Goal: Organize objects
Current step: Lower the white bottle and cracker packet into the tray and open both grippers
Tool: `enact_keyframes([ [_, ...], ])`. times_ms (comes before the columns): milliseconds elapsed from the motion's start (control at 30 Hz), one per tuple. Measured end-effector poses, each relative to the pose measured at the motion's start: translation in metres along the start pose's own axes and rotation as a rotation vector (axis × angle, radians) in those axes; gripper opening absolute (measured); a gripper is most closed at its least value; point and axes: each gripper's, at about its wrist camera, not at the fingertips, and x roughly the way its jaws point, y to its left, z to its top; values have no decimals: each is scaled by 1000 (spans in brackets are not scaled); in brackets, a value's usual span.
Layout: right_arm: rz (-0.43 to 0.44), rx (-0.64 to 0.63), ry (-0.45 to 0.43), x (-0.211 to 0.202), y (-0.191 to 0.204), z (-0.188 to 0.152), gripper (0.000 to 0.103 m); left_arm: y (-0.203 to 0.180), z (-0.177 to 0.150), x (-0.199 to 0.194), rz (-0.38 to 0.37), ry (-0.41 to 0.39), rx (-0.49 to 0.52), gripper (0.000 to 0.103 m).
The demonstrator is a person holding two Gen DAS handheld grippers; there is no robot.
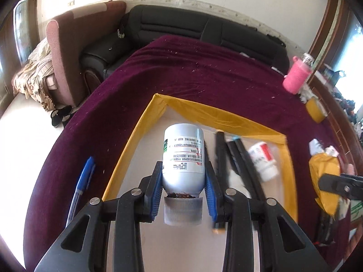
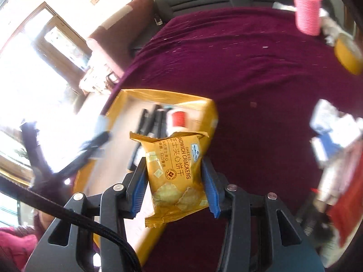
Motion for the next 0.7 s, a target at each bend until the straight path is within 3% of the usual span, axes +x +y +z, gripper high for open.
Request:
enact_keyframes([
  [200, 73, 53, 36, 40, 26, 18, 44, 14, 14, 31, 85, 32, -19, 29],
  [367, 91, 85, 32, 58, 34, 28, 44, 18, 12, 25, 14, 35, -78, 37],
  [433, 115, 118, 40, 66, 35, 34, 44, 23, 12, 14, -8, 29, -108, 37],
  [500, 123, 150, 54, 77, 37, 40, 44, 27, 6, -12, -43, -16, -117, 37],
  [600, 115, 176, 75, 96, 43, 48, 44, 36, -7, -57, -32, -102, -121, 38],
  [700, 82, 178, 91, 110, 53, 50, 46, 47, -29, -102, -49, -197, -162, 57],
])
